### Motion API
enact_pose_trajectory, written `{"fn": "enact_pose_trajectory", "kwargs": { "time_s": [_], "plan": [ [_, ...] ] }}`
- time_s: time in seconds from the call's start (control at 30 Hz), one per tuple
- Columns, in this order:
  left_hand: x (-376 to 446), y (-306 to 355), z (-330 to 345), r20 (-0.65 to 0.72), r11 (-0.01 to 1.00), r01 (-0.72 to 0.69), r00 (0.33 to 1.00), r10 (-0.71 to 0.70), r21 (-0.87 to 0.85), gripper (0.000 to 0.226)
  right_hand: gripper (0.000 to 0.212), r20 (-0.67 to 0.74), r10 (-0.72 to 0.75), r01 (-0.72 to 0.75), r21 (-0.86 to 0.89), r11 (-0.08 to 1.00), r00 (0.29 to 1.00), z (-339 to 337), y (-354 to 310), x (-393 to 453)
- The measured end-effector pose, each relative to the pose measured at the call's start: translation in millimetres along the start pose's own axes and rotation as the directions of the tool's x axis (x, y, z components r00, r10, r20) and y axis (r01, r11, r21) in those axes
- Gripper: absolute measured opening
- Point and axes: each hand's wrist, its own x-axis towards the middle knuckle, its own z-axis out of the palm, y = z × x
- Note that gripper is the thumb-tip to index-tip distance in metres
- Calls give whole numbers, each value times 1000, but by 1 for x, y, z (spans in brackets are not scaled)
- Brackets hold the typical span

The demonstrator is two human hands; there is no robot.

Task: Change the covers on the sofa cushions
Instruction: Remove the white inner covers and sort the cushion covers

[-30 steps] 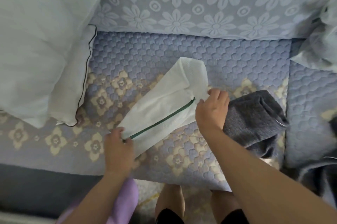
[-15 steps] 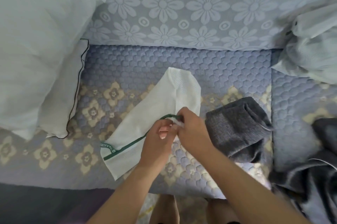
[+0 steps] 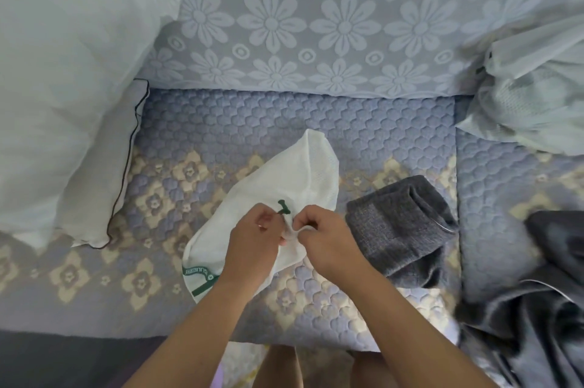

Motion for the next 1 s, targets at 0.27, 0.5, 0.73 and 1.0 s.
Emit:
{"fn": "enact_pose_trajectory", "kwargs": {
  "time_s": [0.27, 0.5, 0.73, 1.0],
  "plan": [
    [2, 5, -12, 107, 998, 32, 994, -26, -56, 19, 42, 41, -108, 113, -180, 977, 993, -6, -6, -2],
    [8, -1, -18, 165, 998, -62, 985, 57, 22, 22, 38, 73, 26, -29, 35, 999, 997, -6, 0, -6],
    [12, 2, -16, 162, 985, -150, 977, 135, 86, 20, 17, 37, 48, -54, 165, 985, 998, -7, 3, -7],
    [3, -6, -14, 257, 942, -269, 942, 214, 201, 19, 19, 83, 128, -146, 275, 950, 988, -4, 15, -7]
  ]
}}
